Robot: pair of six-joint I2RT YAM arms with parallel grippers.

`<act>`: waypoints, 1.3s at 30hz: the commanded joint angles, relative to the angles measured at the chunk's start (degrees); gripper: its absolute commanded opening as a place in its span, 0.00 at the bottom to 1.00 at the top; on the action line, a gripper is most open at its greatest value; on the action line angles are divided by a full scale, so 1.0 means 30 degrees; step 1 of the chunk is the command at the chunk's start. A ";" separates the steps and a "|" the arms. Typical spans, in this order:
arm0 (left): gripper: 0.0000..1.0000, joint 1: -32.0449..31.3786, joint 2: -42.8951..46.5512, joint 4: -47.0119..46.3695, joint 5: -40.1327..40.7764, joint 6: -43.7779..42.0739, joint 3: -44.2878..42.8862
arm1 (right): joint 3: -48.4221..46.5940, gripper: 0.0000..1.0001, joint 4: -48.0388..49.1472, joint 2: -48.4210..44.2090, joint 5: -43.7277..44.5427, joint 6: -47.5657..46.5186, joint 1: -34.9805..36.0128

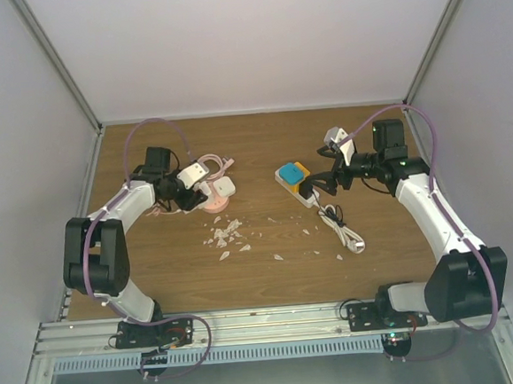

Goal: Pull the plug off the socket

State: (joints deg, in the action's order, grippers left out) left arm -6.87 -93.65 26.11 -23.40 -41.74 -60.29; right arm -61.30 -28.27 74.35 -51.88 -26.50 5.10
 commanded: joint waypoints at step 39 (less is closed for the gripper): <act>0.78 -0.9252 0.4454 0.0143 -0.1274 0.1561 0.3924 | 0.2317 1.00 -0.0063 -0.2339 0.0885 -0.1570 0.0911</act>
State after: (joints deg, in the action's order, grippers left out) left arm -34.04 -82.02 27.55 -25.36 -39.79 -48.93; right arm -55.22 -28.71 69.47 -50.70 -30.22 6.39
